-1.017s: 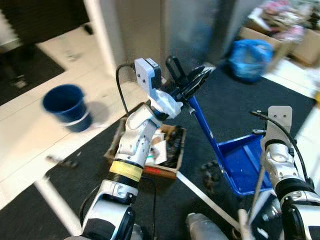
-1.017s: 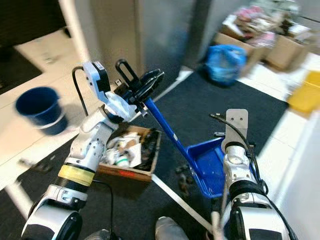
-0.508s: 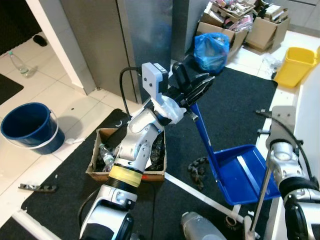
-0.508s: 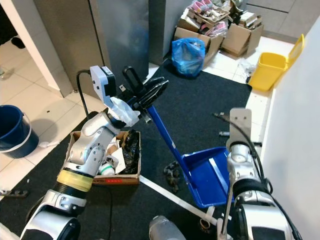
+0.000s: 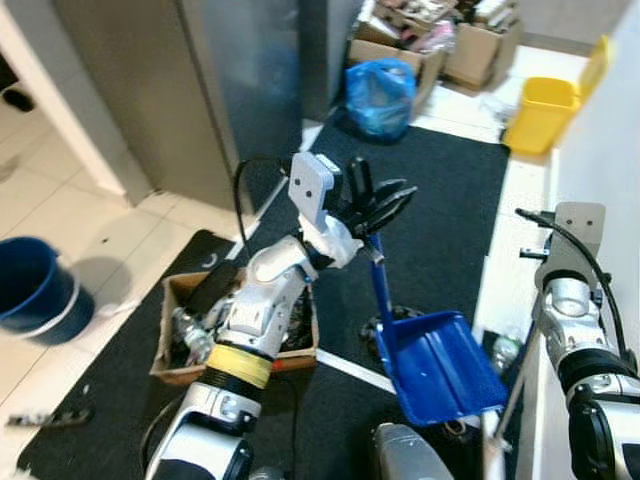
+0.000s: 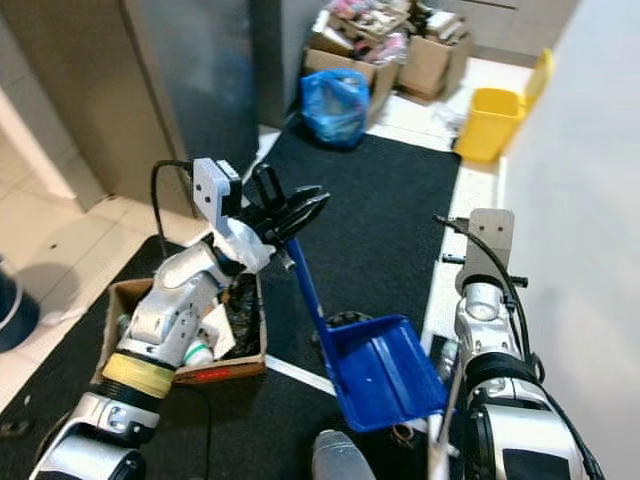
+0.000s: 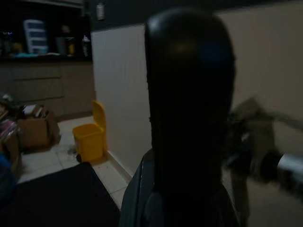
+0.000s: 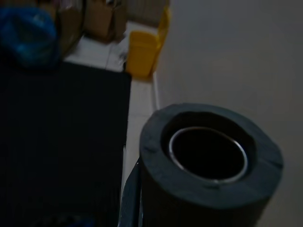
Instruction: Sweep floor
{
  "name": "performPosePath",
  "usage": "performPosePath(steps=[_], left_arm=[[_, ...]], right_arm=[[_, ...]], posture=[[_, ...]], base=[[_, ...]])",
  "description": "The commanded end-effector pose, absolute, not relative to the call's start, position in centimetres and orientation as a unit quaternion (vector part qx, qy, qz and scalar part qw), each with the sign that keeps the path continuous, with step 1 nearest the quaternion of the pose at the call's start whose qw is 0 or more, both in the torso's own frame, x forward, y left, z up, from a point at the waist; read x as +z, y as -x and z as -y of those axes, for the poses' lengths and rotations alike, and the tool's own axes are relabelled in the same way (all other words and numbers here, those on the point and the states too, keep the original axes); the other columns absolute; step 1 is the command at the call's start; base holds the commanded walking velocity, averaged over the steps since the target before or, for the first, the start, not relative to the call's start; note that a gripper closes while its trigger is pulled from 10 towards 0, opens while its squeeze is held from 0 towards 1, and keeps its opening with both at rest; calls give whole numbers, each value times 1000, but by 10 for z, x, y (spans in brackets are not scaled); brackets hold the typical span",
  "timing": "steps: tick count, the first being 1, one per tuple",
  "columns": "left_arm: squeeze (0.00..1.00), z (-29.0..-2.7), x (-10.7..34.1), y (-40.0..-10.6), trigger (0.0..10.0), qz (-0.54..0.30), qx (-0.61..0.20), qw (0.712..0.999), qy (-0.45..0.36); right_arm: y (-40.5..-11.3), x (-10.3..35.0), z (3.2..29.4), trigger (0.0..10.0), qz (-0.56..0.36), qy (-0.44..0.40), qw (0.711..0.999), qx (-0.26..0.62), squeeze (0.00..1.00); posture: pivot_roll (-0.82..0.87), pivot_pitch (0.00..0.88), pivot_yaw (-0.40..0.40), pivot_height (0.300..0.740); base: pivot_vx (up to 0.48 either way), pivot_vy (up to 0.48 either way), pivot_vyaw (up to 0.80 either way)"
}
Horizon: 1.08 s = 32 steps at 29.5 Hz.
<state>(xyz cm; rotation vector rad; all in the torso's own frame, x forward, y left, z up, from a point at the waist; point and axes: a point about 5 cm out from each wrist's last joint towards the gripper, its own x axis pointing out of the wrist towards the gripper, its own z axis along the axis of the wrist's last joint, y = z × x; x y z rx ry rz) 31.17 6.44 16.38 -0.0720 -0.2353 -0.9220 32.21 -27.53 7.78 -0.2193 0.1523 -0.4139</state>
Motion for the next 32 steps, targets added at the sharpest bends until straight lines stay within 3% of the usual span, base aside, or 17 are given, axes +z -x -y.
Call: performPosePath(steps=[1,8,28,32], left_arm=[[0,-74,168,-315,10000,129,-428,894,8],[0,-83,169,-322,10000,131,-412,901,-43],[0,-59,162,-316,10000,132,-435,889,-59],[0,-59,162,-318,10000,134,-427,892,-59]], right_arm=[[-325,83,271,10000,-58,107,973,-197,0],[-327,84,267,10000,-48,102,975,-192,0],[-339,105,243,10000,39,32,990,-131,0],[-340,109,238,10000,55,11,992,-116,0]], posture=[[64,0,-4,740],[72,0,1,740],[69,0,11,740],[67,0,12,740]], base=[[0,0,-800],[0,0,-800],[0,0,-800],[0,0,0]])
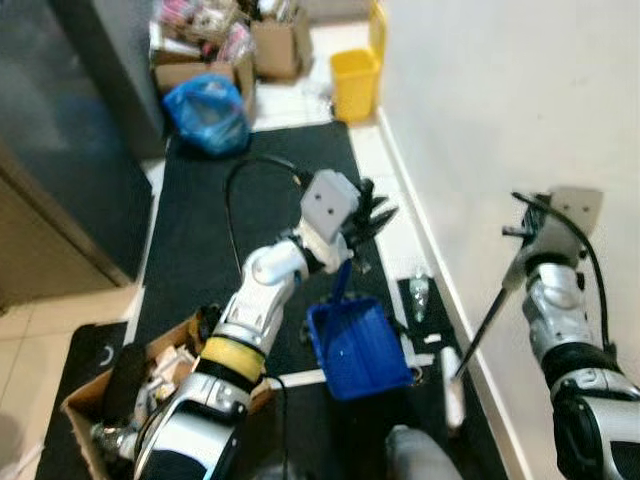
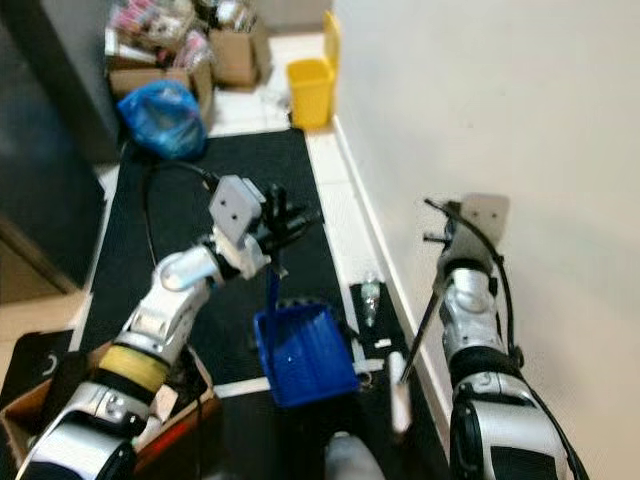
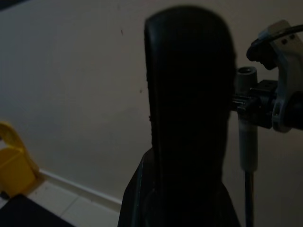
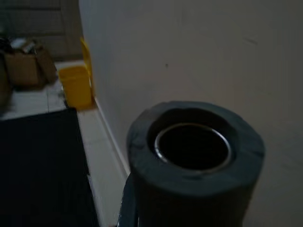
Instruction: Sweep floor
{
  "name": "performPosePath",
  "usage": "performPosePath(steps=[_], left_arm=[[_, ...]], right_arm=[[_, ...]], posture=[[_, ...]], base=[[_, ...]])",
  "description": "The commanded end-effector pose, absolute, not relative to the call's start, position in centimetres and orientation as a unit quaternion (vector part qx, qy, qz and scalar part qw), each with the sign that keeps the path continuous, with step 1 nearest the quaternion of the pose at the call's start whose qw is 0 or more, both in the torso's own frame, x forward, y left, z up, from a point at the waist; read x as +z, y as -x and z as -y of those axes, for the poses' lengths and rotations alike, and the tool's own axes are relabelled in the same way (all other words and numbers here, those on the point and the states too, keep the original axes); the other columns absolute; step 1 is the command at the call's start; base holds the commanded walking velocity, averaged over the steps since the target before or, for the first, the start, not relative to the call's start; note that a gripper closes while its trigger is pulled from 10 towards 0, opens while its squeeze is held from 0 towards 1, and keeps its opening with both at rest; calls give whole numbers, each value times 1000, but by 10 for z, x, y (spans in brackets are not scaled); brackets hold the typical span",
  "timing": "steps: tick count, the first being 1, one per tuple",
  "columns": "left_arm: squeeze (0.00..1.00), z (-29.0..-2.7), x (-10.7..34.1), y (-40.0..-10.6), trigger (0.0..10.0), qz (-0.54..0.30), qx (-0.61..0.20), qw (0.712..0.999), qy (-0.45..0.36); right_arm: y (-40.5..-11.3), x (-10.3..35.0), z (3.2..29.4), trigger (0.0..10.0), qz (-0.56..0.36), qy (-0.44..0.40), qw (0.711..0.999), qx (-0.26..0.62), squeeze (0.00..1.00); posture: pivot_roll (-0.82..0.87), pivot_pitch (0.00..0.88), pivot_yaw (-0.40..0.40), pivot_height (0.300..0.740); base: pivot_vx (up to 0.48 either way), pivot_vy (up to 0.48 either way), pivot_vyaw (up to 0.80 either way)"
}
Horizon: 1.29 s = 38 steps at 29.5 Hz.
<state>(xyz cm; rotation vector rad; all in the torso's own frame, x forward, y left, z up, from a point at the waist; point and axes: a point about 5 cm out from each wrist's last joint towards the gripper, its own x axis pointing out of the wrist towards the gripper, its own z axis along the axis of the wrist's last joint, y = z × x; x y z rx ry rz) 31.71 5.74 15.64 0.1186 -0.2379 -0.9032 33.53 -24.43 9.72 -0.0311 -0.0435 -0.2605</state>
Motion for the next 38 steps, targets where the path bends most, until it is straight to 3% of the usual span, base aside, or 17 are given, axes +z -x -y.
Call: performPosePath(steps=[1,7,16,31,38], left_arm=[[0,-59,163,-319,10000,134,-425,893,-59],[0,-61,163,-324,10000,129,-408,903,-45],[0,-59,157,-322,10000,113,-418,901,-38],[0,-64,148,-319,10000,99,-419,902,-29],[0,-64,144,-319,10000,94,-411,906,-36]], right_arm=[[-341,110,237,10000,59,8,992,-111,0],[-342,112,230,10000,71,-2,994,-86,0],[-343,111,218,10000,74,-6,996,-53,0],[-346,117,205,10000,89,-3,996,-1,0],[-346,119,202,10000,91,-4,996,9,0]], posture=[[67,0,12,740],[62,0,14,740],[60,0,14,740],[58,0,2,740],[62,0,-3,740]], base=[[0,0,0],[0,0,0],[0,-418,0],[0,0,0],[0,-448,0]])
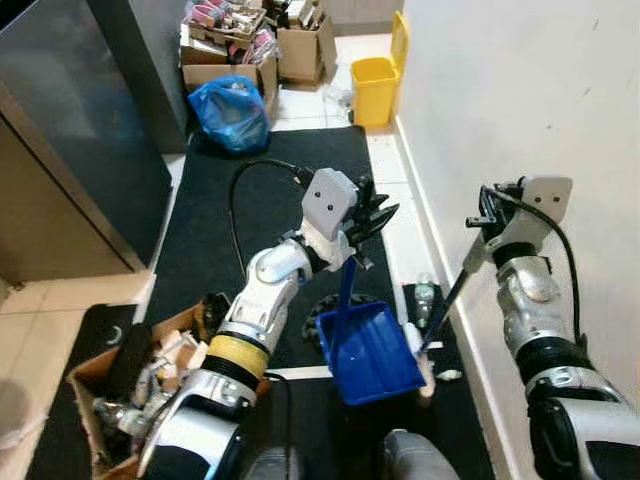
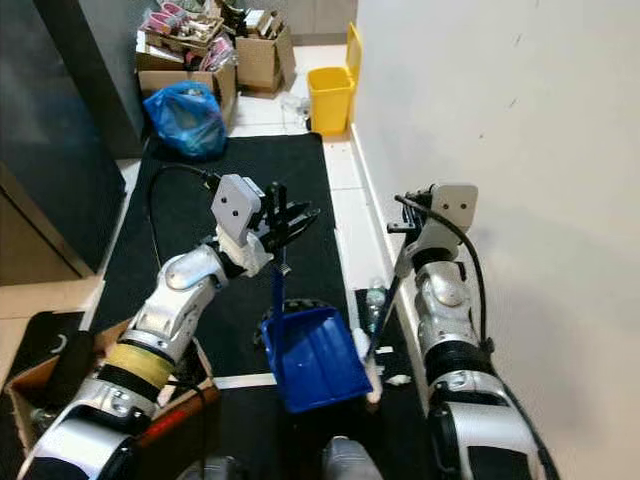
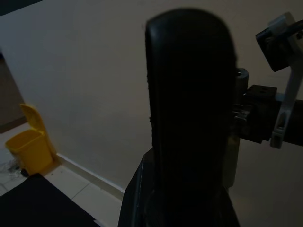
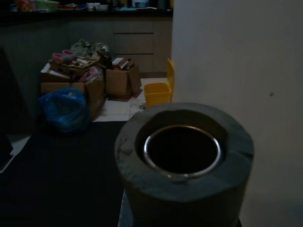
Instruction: Sweep floor
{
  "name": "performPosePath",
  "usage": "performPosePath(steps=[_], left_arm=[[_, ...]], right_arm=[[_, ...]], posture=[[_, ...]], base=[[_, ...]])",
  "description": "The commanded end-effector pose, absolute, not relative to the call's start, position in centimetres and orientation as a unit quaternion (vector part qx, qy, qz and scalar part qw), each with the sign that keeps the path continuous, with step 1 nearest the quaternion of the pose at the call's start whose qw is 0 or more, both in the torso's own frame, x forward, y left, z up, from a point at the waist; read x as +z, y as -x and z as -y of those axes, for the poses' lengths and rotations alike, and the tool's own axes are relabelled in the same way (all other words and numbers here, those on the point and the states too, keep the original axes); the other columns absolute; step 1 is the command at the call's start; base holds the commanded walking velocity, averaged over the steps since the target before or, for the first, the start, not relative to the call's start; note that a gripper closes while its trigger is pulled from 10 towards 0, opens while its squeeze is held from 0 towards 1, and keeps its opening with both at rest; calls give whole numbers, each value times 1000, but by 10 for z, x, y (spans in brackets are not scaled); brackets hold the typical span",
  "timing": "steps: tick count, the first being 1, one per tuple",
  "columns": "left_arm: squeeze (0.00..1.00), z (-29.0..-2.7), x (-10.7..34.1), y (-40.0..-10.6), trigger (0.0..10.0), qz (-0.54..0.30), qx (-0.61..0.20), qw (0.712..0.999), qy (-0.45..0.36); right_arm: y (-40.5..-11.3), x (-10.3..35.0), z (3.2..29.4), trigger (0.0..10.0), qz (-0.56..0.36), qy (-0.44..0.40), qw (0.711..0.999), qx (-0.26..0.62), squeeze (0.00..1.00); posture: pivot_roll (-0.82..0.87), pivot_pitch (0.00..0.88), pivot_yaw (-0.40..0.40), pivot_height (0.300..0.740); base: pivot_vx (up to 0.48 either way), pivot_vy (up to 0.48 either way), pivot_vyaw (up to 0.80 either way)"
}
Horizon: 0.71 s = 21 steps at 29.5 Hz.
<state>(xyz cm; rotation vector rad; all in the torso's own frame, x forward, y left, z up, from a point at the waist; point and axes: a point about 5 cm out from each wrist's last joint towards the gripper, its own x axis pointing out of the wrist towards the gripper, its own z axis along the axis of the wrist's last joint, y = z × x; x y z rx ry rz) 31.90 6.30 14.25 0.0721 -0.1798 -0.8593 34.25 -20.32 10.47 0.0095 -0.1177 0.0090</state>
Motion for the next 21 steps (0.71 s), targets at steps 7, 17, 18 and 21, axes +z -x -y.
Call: performPosePath(steps=[7,17,18,21], left_arm=[[0,-68,144,-320,10000,98,-397,912,-30],[0,-76,137,-318,10000,85,-388,916,-48],[0,-78,137,-319,10000,84,-384,918,-51],[0,-85,137,-321,10000,83,-377,920,-64]], right_arm=[[-346,116,196,10000,89,-3,996,22,0],[-343,115,183,10000,98,-17,994,46,0],[-344,116,182,10000,100,-21,994,47,0],[-345,118,181,10000,107,-31,993,40,0]], posture=[[65,0,-3,740],[66,0,5,740],[66,0,5,740],[69,0,3,740]], base=[[0,-66,0],[0,0,0],[0,0,0],[0,0,0]])
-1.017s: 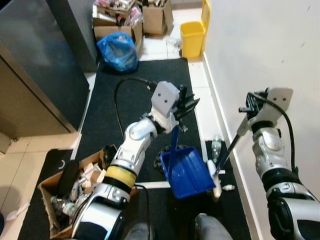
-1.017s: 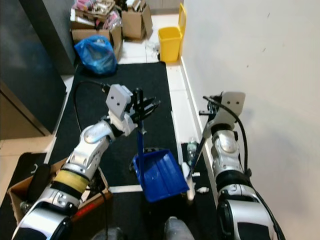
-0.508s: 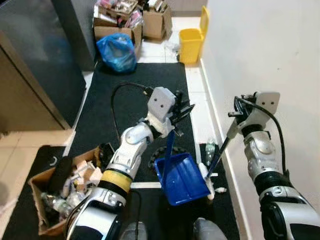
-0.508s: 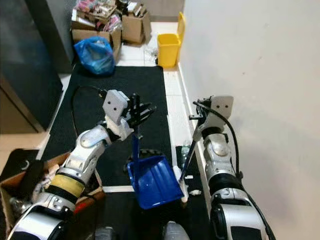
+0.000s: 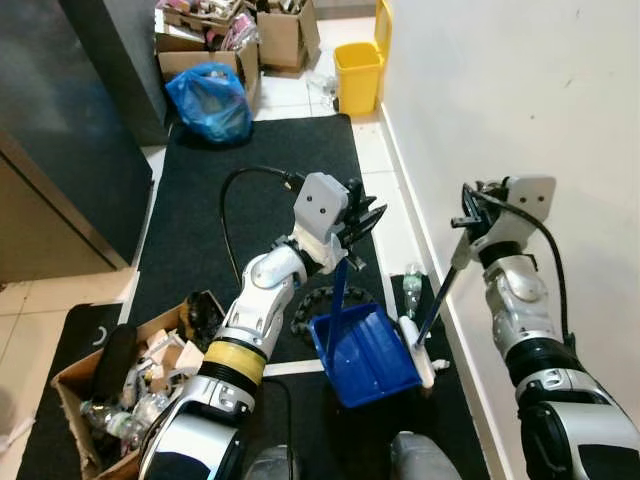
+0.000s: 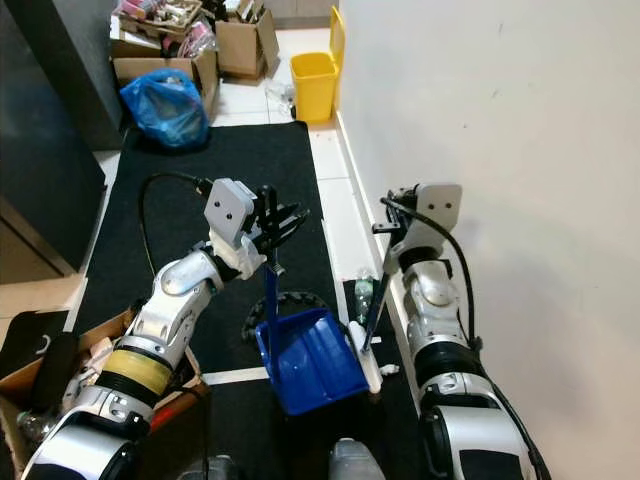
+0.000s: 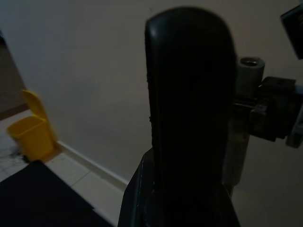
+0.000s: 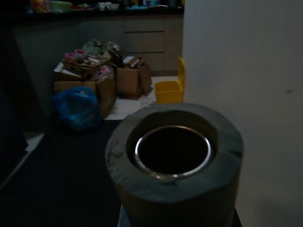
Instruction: Sweep floor
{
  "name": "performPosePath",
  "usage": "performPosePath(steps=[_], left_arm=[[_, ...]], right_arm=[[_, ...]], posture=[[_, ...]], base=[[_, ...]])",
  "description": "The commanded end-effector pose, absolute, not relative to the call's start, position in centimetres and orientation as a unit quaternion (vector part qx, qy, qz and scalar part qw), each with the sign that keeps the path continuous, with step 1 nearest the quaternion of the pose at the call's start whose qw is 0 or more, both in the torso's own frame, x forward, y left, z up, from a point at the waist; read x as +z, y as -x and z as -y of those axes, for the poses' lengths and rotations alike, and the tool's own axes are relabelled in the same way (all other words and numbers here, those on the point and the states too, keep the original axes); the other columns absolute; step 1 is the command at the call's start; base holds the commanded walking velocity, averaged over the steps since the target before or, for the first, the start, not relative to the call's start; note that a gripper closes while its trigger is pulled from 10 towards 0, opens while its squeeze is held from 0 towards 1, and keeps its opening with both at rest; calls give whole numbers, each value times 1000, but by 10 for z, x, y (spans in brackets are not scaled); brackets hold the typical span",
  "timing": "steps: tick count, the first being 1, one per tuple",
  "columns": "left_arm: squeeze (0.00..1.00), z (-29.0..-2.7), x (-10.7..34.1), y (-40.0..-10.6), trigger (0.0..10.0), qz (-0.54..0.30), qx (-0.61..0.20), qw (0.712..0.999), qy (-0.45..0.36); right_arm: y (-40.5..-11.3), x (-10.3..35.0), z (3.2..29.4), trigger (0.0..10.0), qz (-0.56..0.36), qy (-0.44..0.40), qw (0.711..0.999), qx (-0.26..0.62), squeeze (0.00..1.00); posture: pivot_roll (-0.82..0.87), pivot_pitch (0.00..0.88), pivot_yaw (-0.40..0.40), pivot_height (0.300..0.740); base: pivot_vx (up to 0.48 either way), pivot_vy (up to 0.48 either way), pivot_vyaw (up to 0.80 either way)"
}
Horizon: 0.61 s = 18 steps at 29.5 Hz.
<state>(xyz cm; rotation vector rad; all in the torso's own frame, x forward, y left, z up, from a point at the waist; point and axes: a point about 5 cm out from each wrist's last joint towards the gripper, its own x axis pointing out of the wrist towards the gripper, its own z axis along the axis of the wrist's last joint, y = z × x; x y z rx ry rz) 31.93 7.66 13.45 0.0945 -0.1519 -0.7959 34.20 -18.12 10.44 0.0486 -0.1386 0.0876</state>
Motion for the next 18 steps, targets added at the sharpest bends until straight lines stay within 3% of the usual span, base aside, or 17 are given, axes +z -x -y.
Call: performPosePath(steps=[1,8,18], left_arm=[[0,-88,138,-321,10000,84,-373,921,-71],[0,-95,136,-320,10000,79,-371,921,-85],[0,-83,120,-304,10000,59,-387,918,-59]], right_arm=[[-346,120,182,10000,113,-31,993,32,0],[-357,134,187,10000,122,-29,992,-8,0],[-367,144,160,10000,123,37,992,2,0]], posture=[[76,4,1,740],[87,42,-1,740],[115,124,-30,740]], base=[[0,0,0],[0,0,0],[0,0,0]])
